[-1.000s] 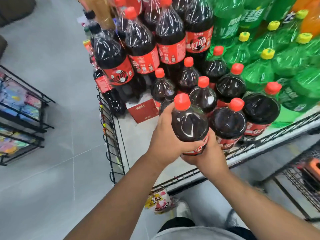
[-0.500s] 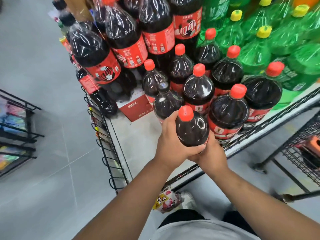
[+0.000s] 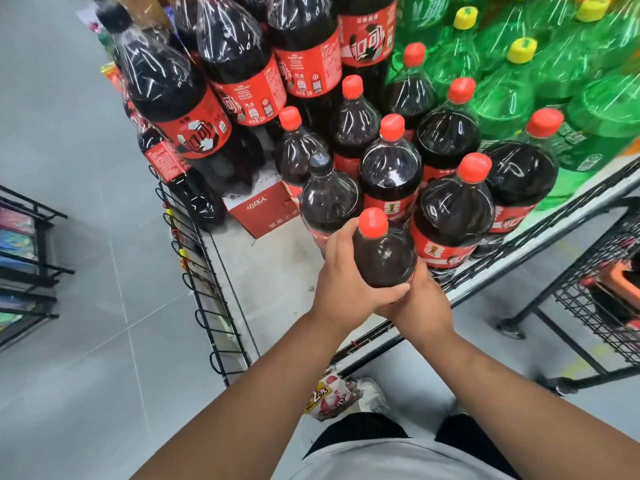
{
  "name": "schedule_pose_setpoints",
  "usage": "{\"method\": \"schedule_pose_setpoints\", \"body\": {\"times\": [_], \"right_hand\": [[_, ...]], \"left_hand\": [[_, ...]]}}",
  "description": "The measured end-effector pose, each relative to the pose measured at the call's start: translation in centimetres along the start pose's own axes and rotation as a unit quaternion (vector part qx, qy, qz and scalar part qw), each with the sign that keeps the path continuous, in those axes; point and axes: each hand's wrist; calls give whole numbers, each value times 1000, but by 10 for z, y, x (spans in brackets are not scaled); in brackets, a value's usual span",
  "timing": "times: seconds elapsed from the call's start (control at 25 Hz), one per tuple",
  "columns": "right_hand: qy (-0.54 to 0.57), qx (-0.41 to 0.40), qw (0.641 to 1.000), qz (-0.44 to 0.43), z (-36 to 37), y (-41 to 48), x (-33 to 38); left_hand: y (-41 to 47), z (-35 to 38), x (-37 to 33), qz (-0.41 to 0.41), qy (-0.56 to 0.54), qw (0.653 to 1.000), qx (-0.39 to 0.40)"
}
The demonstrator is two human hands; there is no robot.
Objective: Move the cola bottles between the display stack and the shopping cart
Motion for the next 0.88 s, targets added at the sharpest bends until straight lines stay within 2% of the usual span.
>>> {"method": "schedule_pose_setpoints", "body": {"times": [0.36,0.68,0.88], "right_hand": [[56,53,997,-9,-27,-7,2],[50,79,994,-57,-93,-31,26],[32,70,994,-76,-137,-40,30]], "left_hand": [[-4,-4,-8,-7,31,999,25],[-3,-30,-28,-40,44,992,115],[-9,-41,-72,-7,113,989,98]]}}
Point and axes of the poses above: each hand's wrist, its own y-axis towards the middle knuckle, its own z-axis out of the palm, x = y × z, and after that the axes turned 10 degrees about -y, right-handed
